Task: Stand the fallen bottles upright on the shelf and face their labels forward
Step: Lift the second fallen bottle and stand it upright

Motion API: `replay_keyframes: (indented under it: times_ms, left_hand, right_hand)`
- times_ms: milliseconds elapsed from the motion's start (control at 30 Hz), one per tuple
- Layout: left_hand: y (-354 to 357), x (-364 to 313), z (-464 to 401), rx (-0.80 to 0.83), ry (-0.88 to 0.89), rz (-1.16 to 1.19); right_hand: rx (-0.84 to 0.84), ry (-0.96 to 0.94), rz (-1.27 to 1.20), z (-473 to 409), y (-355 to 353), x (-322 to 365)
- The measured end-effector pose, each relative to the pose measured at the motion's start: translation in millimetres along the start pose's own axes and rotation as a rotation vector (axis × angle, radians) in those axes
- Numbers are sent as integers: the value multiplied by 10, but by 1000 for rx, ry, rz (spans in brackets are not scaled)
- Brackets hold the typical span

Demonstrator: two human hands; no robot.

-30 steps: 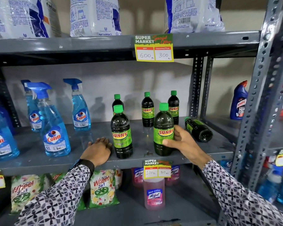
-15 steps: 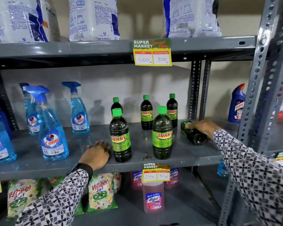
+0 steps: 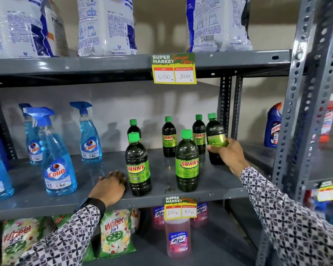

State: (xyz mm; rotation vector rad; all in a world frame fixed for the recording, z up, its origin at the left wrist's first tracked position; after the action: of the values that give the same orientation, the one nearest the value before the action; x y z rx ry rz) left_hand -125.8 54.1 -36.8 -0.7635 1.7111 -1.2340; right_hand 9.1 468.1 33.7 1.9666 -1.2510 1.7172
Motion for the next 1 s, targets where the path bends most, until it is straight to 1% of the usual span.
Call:
replay_keyframes:
  times_ms: [67, 167, 333, 500, 667, 833, 867, 1000]
  left_hand:
    - [-12, -17, 3, -1, -1, 1]
    - [-24, -41, 11, -18, 9, 11]
    - [1, -5, -6, -9, 7, -11]
    - [-9, -18, 6, -8, 5, -53]
    - [14, -49, 36, 15, 4, -111]
    - [5, -52, 33, 9, 10, -111]
    - [9, -56, 29, 8, 15, -106]
    - [12, -16, 19, 3, 9, -55]
  right_hand:
    - [-53, -65, -34, 97, -72, 86]
    - [-106, -109, 24, 198, -139, 63]
    - [-115, -114, 125, 231, -148, -89]
    - [-88, -92, 182, 221, -121, -91]
    - [-56, -90, 157, 178, -60, -179]
    - [29, -59, -114, 101, -3, -288]
    - [38, -64, -121, 77, 9, -309]
    - [43, -100, -22, 94, 39, -272]
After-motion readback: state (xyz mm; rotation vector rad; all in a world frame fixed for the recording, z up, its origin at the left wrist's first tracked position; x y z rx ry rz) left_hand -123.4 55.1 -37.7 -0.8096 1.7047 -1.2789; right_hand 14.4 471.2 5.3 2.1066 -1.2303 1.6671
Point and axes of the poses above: each hand's wrist, its own z-axis away from the middle knuckle, its own y-axis out of the palm, x = y × z, the point moved 10 cm from there along -z, towards the middle knuckle, and after that the axes turned 9 degrees about z, right-handed, at the moved point
